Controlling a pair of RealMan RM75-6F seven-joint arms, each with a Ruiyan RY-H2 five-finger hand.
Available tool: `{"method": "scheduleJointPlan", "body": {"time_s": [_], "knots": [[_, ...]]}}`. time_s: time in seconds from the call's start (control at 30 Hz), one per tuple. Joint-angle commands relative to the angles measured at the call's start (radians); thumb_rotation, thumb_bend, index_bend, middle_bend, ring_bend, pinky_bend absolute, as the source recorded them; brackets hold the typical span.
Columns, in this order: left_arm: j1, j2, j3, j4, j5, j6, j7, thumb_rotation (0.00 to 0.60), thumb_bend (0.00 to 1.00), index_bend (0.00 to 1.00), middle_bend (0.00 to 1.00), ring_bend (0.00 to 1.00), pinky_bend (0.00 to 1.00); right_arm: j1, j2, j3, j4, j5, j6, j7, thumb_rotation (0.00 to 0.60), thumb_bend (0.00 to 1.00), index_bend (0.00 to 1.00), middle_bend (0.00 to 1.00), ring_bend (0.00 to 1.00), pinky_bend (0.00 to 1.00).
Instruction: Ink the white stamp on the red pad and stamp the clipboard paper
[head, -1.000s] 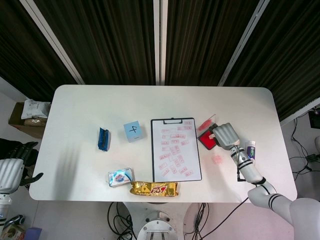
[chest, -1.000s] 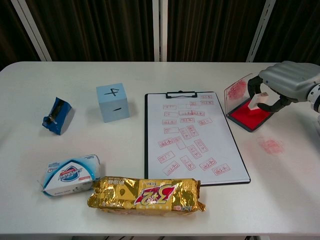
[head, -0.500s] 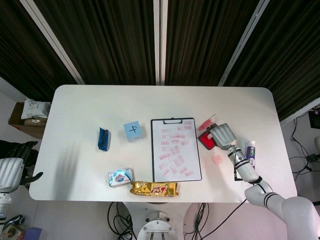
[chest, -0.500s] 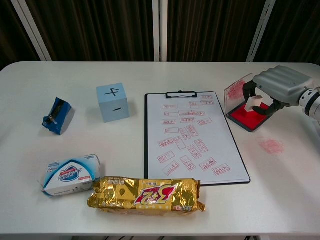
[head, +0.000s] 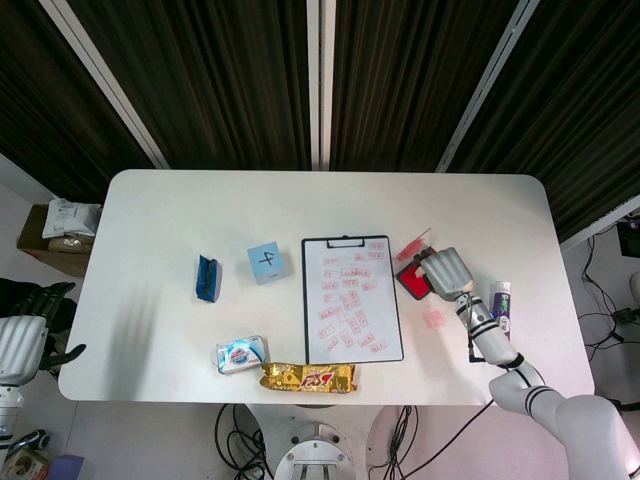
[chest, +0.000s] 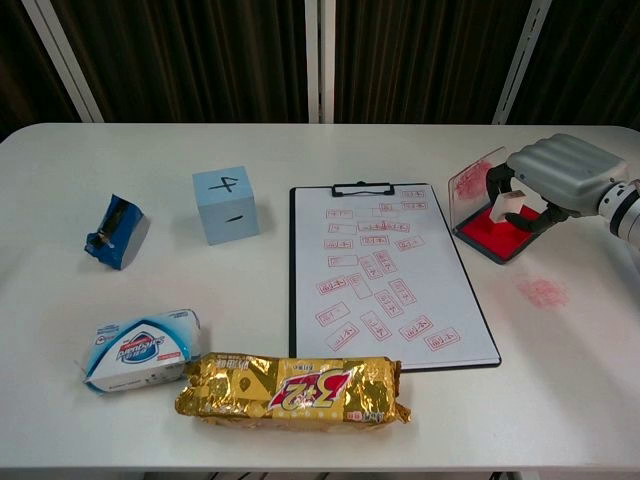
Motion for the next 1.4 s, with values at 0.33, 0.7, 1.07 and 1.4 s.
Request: {"method": "scheduleJointPlan", "body": {"time_s": [0.33, 0.7, 1.07, 1.4], "knots": [[0.003, 0.0, 0.0, -0.004, 0.002, 0.007, 0.0, 0.6, 0.0, 0.14, 0.16, 0.16, 0.29, -0.014, 0.091, 0.032, -0.148, -0.014, 0.144, 0.032, 0.6, 0.47, 1.0, 0.87, 0.87, 1.0], [0.005, -0.009, 0.004, 0.002, 0.011, 0.013, -0.01, 0.6, 0.0, 0.14, 0.16, 0.16, 0.29, -0.081, 0.365, -0.01, -0.668, -0.066, 0.232, -0.098, 0.6, 0.47, 1.0, 0.87, 0.87, 1.0], [0.021, 0.002, 0.009, -0.003, 0.009, 0.029, -0.011, 0.6, 0.0, 0.14, 0.16, 0.16, 0.29, -0.102, 0.303, -0.108, -0.719, -0.183, 0.222, -0.255, 0.6, 0.46, 1.0, 0.87, 0.87, 1.0], [0.018, -0.003, 0.009, 0.007, 0.016, 0.027, -0.025, 0.6, 0.0, 0.14, 0.16, 0.16, 0.29, -0.12, 0.223, -0.113, -0.601, -0.159, 0.187, -0.264, 0.6, 0.46, 1.0, 0.87, 0.87, 1.0]]}}
